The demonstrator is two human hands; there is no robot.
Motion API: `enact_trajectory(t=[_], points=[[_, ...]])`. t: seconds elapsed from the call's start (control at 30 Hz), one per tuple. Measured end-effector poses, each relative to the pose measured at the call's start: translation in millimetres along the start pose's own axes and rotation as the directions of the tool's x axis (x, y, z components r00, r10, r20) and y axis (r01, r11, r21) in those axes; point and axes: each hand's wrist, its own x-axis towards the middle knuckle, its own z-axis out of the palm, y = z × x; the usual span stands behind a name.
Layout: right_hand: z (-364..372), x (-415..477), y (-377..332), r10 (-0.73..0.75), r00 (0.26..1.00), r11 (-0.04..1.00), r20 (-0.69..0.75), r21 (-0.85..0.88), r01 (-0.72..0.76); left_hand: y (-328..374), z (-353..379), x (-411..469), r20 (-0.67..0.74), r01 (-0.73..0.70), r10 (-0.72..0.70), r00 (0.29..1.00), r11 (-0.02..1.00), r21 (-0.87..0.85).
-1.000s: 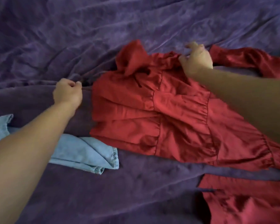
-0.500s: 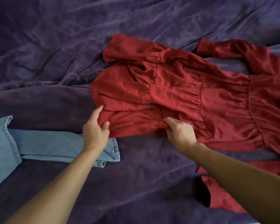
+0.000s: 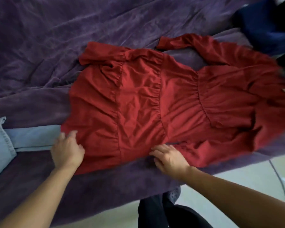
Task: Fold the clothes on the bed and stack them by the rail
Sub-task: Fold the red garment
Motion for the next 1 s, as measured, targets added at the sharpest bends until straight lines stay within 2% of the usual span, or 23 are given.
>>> enact_trajectory(t=[0.07, 0.13, 0.2, 0.27, 0.33, 0.4, 0.47, 0.5, 0.6, 0.7, 0.8, 0.87, 0.9, 0.93, 0.97, 1.0], points=[[-26.1, -33.1, 34.1, 0.117, 0.990, 0.991, -0.073, -0.063, -0.122, 49.7, -1.2, -25.6, -0.137, -0.271, 0.258, 0.956, 0.959, -0.084], [-50.9, -69.5, 72.7, 0.218, 0.960, 0.960, -0.174, -0.140, -0.243, 105.7, 5.5, -57.7, -0.182, -0.528, 0.500, 0.847, 0.833, -0.168], [-71.9, -106.1, 111.7, 0.339, 0.914, 0.896, -0.222, -0.220, -0.386, 160.4, 24.8, -94.2, -0.135, -0.705, 0.695, 0.706, 0.671, -0.228], [-84.3, -140.8, 152.2, 0.523, 0.832, 0.771, -0.187, -0.313, -0.555, 203.8, 54.2, -128.0, 0.054, -0.787, 0.809, 0.586, 0.583, -0.200], [-93.3, -166.5, 187.1, 0.654, 0.750, 0.651, -0.101, -0.430, -0.625, 229.7, 84.7, -148.3, 0.271, -0.792, 0.789, 0.551, 0.597, -0.127], [-99.4, -181.5, 211.9, 0.716, 0.694, 0.580, -0.079, -0.486, -0.654, 242.0, 106.9, -156.9, 0.329, -0.784, 0.753, 0.571, 0.619, -0.056], [-100.9, -189.3, 226.2, 0.738, 0.672, 0.581, -0.062, -0.450, -0.678, 243.9, 114.7, -161.3, 0.333, -0.788, 0.738, 0.587, 0.615, 0.025], [-99.7, -192.6, 230.2, 0.749, 0.662, 0.593, -0.023, -0.422, -0.686, 241.9, 113.9, -161.9, 0.341, -0.781, 0.732, 0.589, 0.625, 0.008], [-86.9, -208.7, 229.2, 0.745, 0.663, 0.631, 0.075, -0.399, -0.665, 235.1, 94.8, -160.3, 0.353, -0.713, 0.729, 0.586, 0.671, -0.204], [-83.2, -229.8, 223.2, 0.783, 0.621, 0.607, 0.011, -0.228, -0.761, 235.0, 66.4, -158.3, 0.371, -0.749, 0.754, 0.542, 0.633, -0.193], [-93.9, -247.2, 233.2, 0.787, 0.605, 0.598, -0.118, -0.094, -0.796, 239.2, 48.9, -163.4, 0.526, -0.707, 0.730, 0.436, 0.640, -0.302], [-100.3, -246.0, 246.3, 0.835, 0.499, 0.527, -0.232, 0.076, -0.847, 242.2, 39.9, -161.0, 0.612, -0.588, 0.706, 0.356, 0.678, -0.441], [-103.9, -238.1, 252.7, 0.876, 0.392, 0.458, -0.280, 0.235, -0.857, 242.5, 35.6, -156.3, 0.628, -0.519, 0.697, 0.346, 0.700, -0.491], [-107.8, -226.9, 261.9, 0.921, 0.245, 0.360, -0.303, 0.418, -0.834, 241.9, 32.6, -150.0, 0.624, -0.476, 0.693, 0.361, 0.712, -0.516], [-111.7, -214.6, 272.2, 0.955, 0.092, 0.252, -0.283, 0.605, -0.756, 240.6, 30.6, -142.8, 0.605, -0.459, 0.693, 0.392, 0.717, -0.524], [-115.5, -201.7, 282.1, 0.973, -0.029, 0.158, -0.227, 0.758, -0.633, 238.5, 29.5, -135.2, 0.575, -0.469, 0.699, 0.425, 0.713, -0.521]])
